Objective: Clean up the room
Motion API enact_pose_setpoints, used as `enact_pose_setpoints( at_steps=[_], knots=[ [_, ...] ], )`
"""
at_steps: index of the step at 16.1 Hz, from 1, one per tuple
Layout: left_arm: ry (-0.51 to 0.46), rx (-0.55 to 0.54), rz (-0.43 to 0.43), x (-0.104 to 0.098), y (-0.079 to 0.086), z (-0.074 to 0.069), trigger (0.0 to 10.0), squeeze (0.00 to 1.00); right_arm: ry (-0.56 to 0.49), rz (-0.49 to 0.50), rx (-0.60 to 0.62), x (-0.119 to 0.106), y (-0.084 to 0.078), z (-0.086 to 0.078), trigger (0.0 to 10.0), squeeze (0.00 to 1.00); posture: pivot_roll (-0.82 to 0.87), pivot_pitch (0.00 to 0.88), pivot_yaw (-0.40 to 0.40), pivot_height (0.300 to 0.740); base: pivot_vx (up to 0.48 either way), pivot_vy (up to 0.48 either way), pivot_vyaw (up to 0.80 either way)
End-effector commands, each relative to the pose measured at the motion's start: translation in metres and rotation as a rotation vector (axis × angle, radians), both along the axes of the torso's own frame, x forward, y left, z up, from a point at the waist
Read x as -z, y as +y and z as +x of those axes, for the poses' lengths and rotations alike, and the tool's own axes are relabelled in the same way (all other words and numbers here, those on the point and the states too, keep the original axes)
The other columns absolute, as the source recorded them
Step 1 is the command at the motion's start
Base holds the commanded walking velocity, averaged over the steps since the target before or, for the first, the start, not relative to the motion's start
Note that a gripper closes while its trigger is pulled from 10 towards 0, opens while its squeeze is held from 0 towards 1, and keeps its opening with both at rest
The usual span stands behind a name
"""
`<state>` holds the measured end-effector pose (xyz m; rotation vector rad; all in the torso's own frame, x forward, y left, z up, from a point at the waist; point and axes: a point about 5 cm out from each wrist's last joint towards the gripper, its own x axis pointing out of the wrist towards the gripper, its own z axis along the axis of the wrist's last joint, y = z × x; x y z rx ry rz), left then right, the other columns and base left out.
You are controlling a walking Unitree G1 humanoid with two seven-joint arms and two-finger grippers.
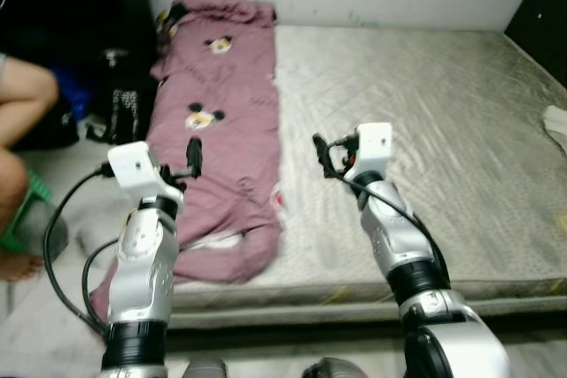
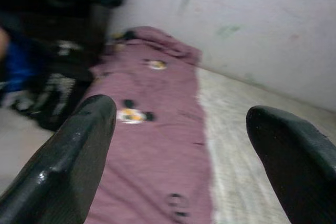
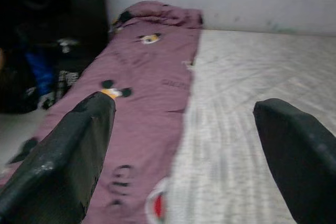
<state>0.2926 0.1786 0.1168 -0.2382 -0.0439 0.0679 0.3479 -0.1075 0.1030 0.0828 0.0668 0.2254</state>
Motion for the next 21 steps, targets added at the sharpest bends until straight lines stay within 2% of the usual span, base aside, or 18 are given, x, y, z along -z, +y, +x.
enact_pose_setpoints(
  at_steps=[1, 5, 9, 12, 16, 20, 21],
  knots=[
    [-0.01, -0.012, 0.008, -0.003, 0.002, 0.001, 10.0, 0.0, -0.032, 0.001, -0.014, -0.009, 0.004, 0.004, 10.0, 0.0, -0.02, 0.0, -0.056, 0.74, 0.0, 0.48, 0.0],
    [-0.004, -0.016, 0.017, -0.002, 0.002, 0.0, 10.0, 0.0, -0.033, 0.002, -0.01, -0.01, 0.004, 0.005, 10.0, 0.0, -0.02, 0.0, -0.057, 0.74, 0.0, 0.22, 0.0],
    [-0.014, -0.038, 0.054, -0.004, 0.004, 0.001, 10.0, 0.0, -0.031, 0.011, -0.003, -0.01, 0.004, 0.005, 10.0, 0.0, -0.02, 0.0, -0.053, 0.74, 0.0, 0.0, 0.0],
    [-0.029, -0.022, 0.044, -0.006, 0.003, 0.001, 10.0, 0.0, -0.026, 0.013, 0.003, -0.01, 0.004, 0.006, 10.0, 0.0, -0.02, 0.0, -0.051, 0.74, 0.0, 0.0, 0.0],
    [-0.024, -0.02, 0.044, -0.005, 0.004, 0.0, 10.0, 0.0, -0.02, 0.016, 0.012, -0.009, 0.004, 0.006, 10.0, 0.0, -0.02, 0.0, -0.05, 0.74, 0.0, 0.0, -0.78],
    [-0.009, -0.079, 0.127, -0.004, 0.017, -0.011, 10.0, 0.0, -0.048, 0.035, 0.033, -0.013, 0.001, 0.005, 10.0, 0.0, -0.03, 0.0, -0.019, 0.74, 0.0, 0.0, -0.13],
    [-0.024, -0.068, 0.212, -0.007, 0.022, -0.018, 10.0, 0.0, -0.054, 0.053, 0.056, -0.013, -0.002, 0.003, 10.0, 0.0, -0.02, 0.0, -0.02, 0.74, 0.0, 0.0, 0.0]
  ],
)
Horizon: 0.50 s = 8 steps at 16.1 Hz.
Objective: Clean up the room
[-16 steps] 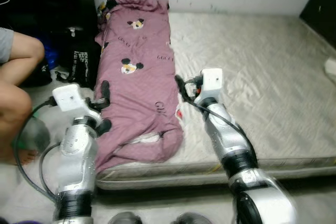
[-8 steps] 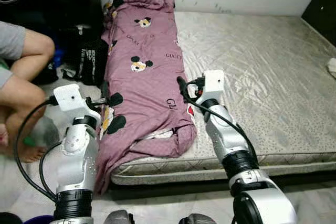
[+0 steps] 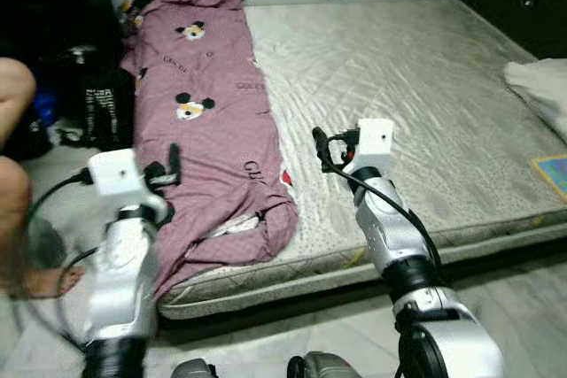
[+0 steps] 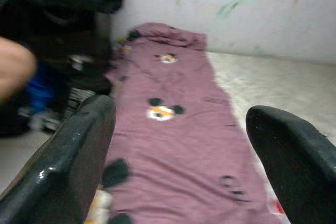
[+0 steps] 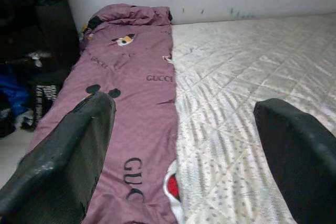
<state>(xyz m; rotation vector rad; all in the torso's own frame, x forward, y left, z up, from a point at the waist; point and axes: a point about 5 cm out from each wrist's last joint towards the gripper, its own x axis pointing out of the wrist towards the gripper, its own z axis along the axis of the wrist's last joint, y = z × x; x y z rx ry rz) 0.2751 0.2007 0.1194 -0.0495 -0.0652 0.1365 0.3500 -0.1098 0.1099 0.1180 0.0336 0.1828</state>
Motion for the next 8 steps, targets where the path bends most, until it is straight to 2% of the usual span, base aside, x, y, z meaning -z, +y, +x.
enact_pose_setpoints(
  at_steps=[1, 2, 5, 8],
  knots=[
    [-0.022, 0.023, 0.051, -0.006, 0.0, -0.003, 10.0, 0.0, -0.027, 0.02, 0.01, -0.007, 0.0, 0.001, 10.0, 0.0, -0.02, 0.0, -0.026, 0.74, 0.0, 0.0, 0.0],
    [-0.026, 0.012, 0.112, -0.004, 0.002, -0.005, 10.0, 0.0, -0.02, 0.027, 0.0, -0.006, 0.0, 0.001, 10.0, 0.0, -0.02, 0.0, -0.029, 0.74, 0.0, 0.0, 0.0],
    [-0.024, -0.012, 0.121, -0.001, 0.003, -0.011, 10.0, 0.0, -0.003, 0.043, 0.004, -0.003, 0.002, -0.003, 10.0, 0.0, -0.01, 0.0, -0.031, 0.74, 0.0, 0.0, 0.0],
    [-0.038, -0.068, 0.098, -0.002, 0.011, -0.014, 10.0, 0.0, -0.002, 0.042, 0.003, 0.0, 0.0, -0.006, 10.0, 0.0, -0.01, 0.0, -0.027, 0.74, 0.0, 0.0, -0.8]
  ],
)
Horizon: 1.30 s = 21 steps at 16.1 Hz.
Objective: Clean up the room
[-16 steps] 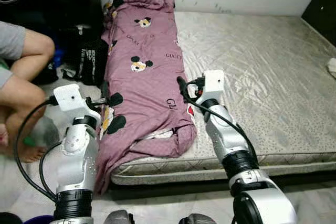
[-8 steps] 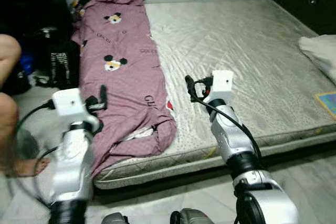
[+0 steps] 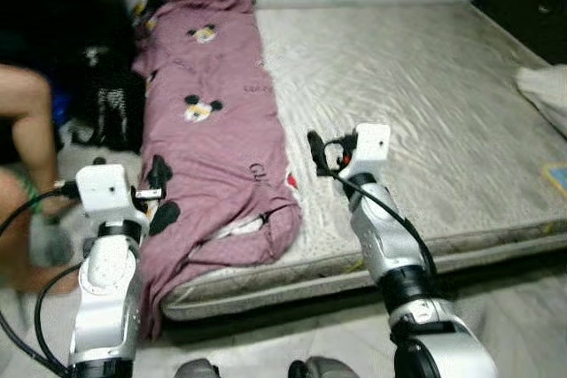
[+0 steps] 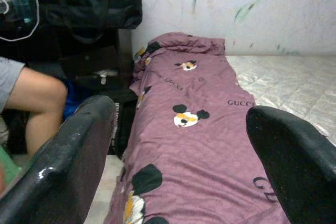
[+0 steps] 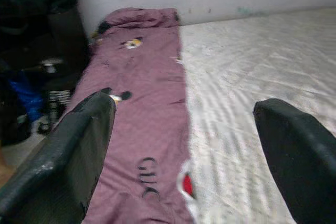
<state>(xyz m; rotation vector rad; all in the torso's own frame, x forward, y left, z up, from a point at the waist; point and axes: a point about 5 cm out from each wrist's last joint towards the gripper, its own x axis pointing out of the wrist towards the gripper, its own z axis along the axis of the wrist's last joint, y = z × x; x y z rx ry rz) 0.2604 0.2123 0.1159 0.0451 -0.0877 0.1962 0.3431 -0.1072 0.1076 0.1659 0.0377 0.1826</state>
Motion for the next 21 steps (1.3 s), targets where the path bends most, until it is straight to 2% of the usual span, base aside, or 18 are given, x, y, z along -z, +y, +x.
enact_pose_setpoints(
  at_steps=[1, 2, 5, 6, 8, 10, 12, 18, 21],
  knots=[
    [-0.023, -0.011, -0.012, -0.003, 0.001, -0.001, 10.0, 0.0, -0.01, -0.004, 0.014, -0.003, -0.005, 0.0, 10.0, 0.0, -0.01, 0.0, -0.024, 0.74, 0.0, 0.0, -0.8],
    [0.023, -0.047, -0.02, 0.005, 0.004, -0.006, 10.0, 0.0, -0.034, 0.008, 0.05, -0.008, -0.012, -0.003, 10.0, 0.0, -0.02, 0.0, -0.014, 0.74, 0.0, 0.0, 0.0],
    [0.024, -0.054, -0.039, 0.009, 0.013, -0.023, 10.0, 0.0, -0.084, 0.002, 0.094, -0.016, -0.031, -0.016, 10.0, 0.0, -0.03, 0.0, -0.007, 0.74, 0.0, 0.0, 0.0],
    [0.034, -0.049, -0.034, 0.01, 0.014, -0.036, 10.0, 0.0, -0.079, -0.02, 0.107, -0.013, -0.045, -0.028, 10.0, 0.0, -0.03, 0.0, -0.013, 0.74, 0.0, 0.0, 0.0],
    [0.067, -0.045, -0.033, 0.017, 0.012, -0.051, 10.0, 0.0, -0.036, -0.07, 0.112, -0.002, -0.059, -0.045, 10.0, 0.0, -0.04, 0.0, -0.024, 0.74, 0.0, 0.0, 0.0],
    [0.081, -0.029, -0.033, 0.02, 0.005, -0.056, 10.0, 0.0, -0.019, -0.089, 0.109, 0.002, -0.063, -0.054, 10.0, 0.0, -0.04, 0.0, -0.026, 0.74, 0.0, 0.0, 0.0],
    [0.105, 0.059, -0.015, 0.02, -0.013, -0.056, 10.0, 0.0, 0.007, -0.096, 0.116, 0.003, -0.064, -0.064, 10.0, 0.0, -0.05, 0.0, -0.016, 0.74, 0.0, 0.0, 0.0],
    [0.108, 0.062, -0.069, 0.017, -0.016, -0.054, 10.0, 0.0, 0.036, -0.081, 0.102, 0.001, -0.058, -0.068, 10.0, 0.0, -0.06, 0.016, -0.016, 0.74, 0.0, 0.0, 0.0],
    [0.107, 0.034, -0.091, 0.015, -0.015, -0.053, 10.0, 0.0, 0.044, -0.077, 0.085, -0.001, -0.054, -0.067, 10.0, 0.0, -0.05, 0.025, -0.023, 0.71, 0.0, 0.0, 0.0]
  ],
)
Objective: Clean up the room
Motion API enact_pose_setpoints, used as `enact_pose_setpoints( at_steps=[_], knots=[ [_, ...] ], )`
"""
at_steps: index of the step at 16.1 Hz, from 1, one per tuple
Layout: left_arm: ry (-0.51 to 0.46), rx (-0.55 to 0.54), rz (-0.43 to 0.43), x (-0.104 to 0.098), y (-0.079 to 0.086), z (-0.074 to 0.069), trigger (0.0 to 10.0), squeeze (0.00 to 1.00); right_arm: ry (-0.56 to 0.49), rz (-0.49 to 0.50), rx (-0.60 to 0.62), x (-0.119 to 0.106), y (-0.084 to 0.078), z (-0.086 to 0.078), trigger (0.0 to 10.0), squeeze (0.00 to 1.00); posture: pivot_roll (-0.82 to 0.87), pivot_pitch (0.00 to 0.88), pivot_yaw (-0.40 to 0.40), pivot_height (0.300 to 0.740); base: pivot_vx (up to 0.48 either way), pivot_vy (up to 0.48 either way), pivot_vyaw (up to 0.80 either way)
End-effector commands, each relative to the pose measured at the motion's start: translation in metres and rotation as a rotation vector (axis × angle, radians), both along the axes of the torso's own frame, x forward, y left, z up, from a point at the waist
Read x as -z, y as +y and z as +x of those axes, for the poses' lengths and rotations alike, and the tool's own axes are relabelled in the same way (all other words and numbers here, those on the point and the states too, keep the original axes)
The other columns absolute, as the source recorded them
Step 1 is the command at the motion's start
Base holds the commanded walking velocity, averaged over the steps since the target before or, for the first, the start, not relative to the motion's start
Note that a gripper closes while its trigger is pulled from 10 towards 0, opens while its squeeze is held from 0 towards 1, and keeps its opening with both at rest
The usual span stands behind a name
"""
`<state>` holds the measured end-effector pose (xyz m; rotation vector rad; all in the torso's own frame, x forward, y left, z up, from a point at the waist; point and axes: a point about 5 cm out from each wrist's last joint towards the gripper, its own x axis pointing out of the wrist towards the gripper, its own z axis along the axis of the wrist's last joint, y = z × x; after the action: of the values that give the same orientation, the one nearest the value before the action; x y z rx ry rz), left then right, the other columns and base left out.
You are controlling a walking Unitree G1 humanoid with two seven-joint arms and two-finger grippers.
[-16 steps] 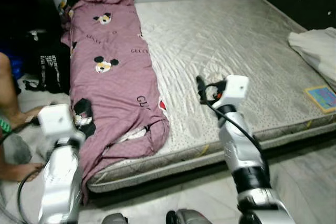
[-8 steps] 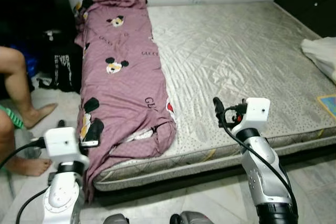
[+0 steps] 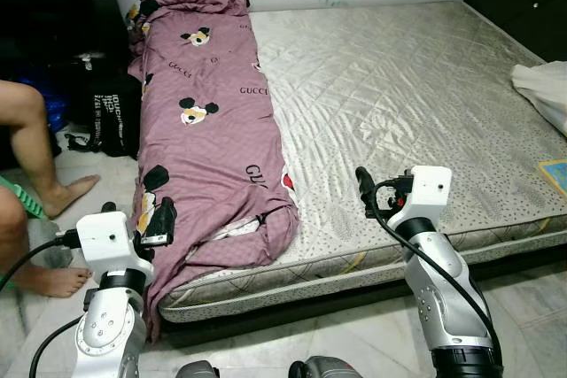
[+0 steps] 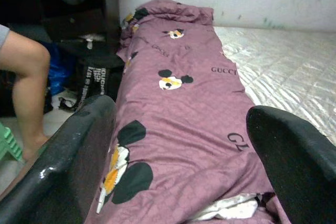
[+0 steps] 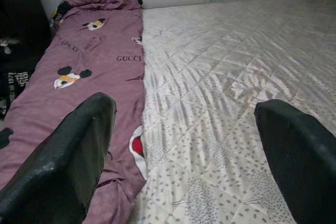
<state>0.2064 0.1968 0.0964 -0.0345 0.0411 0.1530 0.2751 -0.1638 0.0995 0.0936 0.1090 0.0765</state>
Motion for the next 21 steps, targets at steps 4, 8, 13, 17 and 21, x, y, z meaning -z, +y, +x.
enact_pose_setpoints(
  at_steps=[4, 8, 13, 17, 21],
  knots=[
    [-0.014, -0.025, -0.014, -0.006, 0.001, 0.002, 10.0, 0.0, -0.024, 0.007, -0.022, -0.01, 0.004, 0.002, 10.0, 0.0, -0.05, 0.033, -0.026, 0.66, 0.0, 0.0, 0.0],
    [-0.017, -0.03, -0.024, -0.009, 0.001, 0.007, 10.0, 0.0, -0.018, 0.006, -0.026, -0.01, 0.004, 0.004, 10.0, 0.0, -0.06, 0.038, -0.028, 0.636, 0.0, 0.0, 0.0],
    [-0.02, -0.045, -0.037, -0.01, 0.002, 0.01, 10.0, 0.0, -0.013, 0.008, -0.035, -0.011, 0.005, 0.007, 10.0, 0.0, -0.05, 0.035, -0.034, 0.636, 0.0, 0.0, 0.0],
    [-0.022, -0.033, -0.039, -0.011, 0.0, 0.011, 10.0, 0.0, -0.008, 0.004, -0.043, -0.01, 0.007, 0.008, 10.0, 0.0, -0.05, 0.031, -0.036, 0.636, 0.0, 0.0, 0.0],
    [-0.042, -0.006, -0.049, -0.014, -0.003, 0.014, 10.0, 0.0, -0.014, -0.004, -0.059, -0.011, 0.009, 0.01, 10.0, 0.0, -0.06, 0.038, -0.037, 0.636, 0.067, 0.0, 0.0]
  ],
)
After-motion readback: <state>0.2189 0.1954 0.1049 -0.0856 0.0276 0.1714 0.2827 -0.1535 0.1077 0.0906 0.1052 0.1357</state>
